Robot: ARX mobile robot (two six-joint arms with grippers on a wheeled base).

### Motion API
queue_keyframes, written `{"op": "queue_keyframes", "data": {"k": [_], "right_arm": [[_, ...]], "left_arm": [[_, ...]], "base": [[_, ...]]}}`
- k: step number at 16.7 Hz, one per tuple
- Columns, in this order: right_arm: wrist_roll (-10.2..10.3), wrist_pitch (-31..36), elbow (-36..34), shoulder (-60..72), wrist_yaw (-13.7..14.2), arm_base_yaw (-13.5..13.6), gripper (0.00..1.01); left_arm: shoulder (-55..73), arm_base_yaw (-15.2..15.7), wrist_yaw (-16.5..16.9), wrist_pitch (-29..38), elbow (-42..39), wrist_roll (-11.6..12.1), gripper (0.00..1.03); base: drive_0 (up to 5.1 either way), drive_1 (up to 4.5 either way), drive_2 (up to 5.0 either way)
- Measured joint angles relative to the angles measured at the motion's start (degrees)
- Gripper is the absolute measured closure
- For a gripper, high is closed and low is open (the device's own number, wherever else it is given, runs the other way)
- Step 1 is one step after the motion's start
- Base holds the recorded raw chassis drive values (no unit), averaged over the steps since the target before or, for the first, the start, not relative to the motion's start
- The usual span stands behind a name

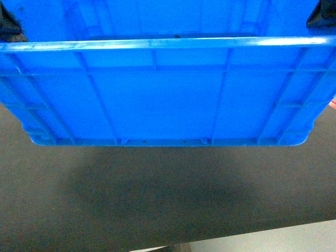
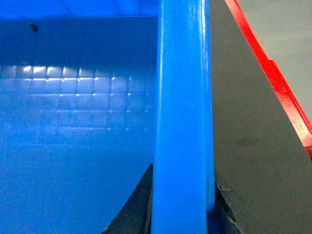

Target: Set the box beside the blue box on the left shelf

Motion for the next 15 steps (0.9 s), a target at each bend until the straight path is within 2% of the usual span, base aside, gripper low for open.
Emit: {"op": "queue_keyframes", "data": {"k": [15], "right_arm": [[0.00, -0.04, 0.00, 0.00, 0.00, 0.00, 0.79]], "left_arm": [[0.00, 0.00, 0.00, 0.00, -0.02, -0.09, 0.89]], "base": [[-1.5, -1.53, -1.5]]}}
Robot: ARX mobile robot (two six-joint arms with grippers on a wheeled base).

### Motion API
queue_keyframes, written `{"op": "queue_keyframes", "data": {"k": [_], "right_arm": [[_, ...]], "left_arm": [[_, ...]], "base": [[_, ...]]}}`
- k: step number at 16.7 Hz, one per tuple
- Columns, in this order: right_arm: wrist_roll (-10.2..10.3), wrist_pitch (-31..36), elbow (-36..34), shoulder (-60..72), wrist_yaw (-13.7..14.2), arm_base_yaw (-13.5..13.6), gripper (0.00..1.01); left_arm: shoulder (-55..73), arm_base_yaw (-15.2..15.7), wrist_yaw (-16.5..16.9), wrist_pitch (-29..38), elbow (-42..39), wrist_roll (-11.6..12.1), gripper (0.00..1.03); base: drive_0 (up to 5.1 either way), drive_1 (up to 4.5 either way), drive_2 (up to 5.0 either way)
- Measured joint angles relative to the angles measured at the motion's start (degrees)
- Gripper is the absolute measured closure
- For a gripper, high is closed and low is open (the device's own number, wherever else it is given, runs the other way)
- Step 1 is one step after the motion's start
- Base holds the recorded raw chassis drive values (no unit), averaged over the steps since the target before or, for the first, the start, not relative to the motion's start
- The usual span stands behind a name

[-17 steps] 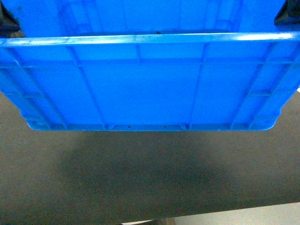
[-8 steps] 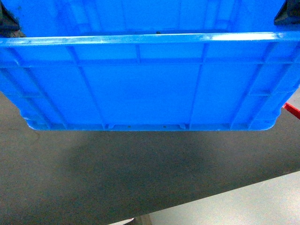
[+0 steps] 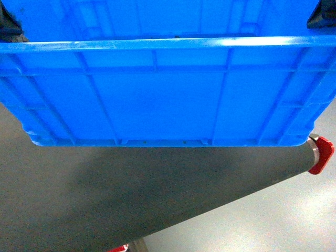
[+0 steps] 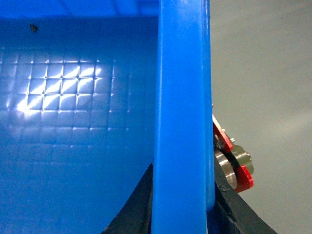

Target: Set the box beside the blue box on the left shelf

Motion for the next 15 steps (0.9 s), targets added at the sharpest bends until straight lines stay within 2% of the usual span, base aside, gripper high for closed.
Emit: {"op": "queue_keyframes", "data": {"k": [15], "right_arm": [[-0.02, -0.02, 0.00, 0.00, 0.00, 0.00, 0.79]], "left_arm": [[0.00, 0.00, 0.00, 0.00, 0.00, -0.09, 0.89]], "base": [[-1.6, -1.58, -1.6]]}}
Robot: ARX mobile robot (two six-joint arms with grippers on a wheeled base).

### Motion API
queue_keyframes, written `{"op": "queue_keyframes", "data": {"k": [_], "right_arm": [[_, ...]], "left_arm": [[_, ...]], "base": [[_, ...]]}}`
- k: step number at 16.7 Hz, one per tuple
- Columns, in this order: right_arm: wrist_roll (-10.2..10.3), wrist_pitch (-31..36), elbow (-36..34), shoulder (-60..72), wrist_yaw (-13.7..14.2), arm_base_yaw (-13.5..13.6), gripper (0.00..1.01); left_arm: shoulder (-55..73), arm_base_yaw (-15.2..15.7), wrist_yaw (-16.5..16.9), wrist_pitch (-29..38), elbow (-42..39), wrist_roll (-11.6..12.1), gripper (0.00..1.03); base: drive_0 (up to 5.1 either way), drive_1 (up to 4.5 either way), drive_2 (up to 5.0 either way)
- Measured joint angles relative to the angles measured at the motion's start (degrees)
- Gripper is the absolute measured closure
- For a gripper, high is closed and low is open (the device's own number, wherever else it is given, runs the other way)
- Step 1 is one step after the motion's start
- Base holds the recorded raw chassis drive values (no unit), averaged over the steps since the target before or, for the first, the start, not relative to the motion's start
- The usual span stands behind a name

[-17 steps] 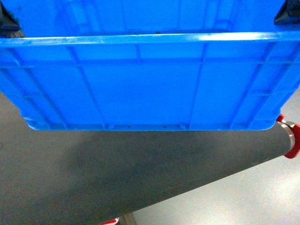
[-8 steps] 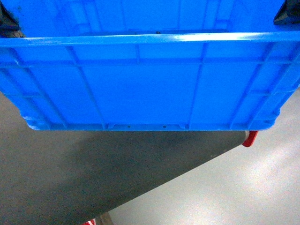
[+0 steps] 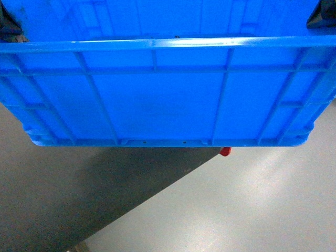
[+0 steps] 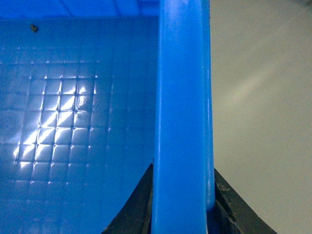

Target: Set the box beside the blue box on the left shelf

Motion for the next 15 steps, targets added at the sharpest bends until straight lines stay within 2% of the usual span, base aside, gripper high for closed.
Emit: {"op": "queue_keyframes", "data": {"k": [15], "right_arm": [[0.00, 0.07, 0.00, 0.00, 0.00, 0.00, 0.79]], "left_arm": [[0.00, -0.02, 0.02, 0.00, 0.00, 0.00, 0.89]], "base": [[-1.6, -1.63, -1.6]]}}
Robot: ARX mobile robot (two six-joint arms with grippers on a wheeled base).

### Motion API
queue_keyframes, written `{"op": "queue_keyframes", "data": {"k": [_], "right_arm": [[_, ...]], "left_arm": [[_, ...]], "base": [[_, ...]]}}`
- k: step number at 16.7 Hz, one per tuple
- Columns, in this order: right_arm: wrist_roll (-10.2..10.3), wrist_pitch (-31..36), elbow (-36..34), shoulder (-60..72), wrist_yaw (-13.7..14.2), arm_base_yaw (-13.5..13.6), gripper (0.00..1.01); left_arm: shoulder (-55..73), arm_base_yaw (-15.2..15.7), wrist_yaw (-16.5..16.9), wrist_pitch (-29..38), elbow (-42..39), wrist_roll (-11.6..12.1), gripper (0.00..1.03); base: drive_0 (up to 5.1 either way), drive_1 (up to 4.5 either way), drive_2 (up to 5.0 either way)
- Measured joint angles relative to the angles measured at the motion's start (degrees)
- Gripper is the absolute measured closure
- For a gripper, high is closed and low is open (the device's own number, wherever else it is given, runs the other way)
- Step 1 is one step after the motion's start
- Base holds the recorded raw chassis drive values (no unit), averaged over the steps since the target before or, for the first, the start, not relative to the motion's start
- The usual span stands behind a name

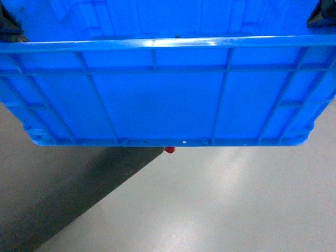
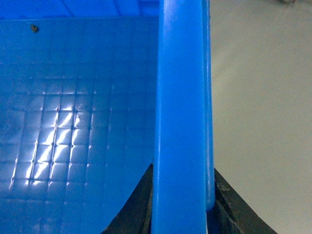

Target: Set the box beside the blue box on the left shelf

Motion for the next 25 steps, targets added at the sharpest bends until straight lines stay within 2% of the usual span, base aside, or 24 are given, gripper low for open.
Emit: {"op": "queue_keyframes", "data": {"k": [25], "right_arm": [[-0.02, -0.15, 0.00, 0.00, 0.07, 0.00, 0.79]], "left_arm": [[0.00, -0.13, -0.04, 0.00, 0.00, -0.17, 0.90]], "base": [[-1.6, -1.56, -1.6]]}}
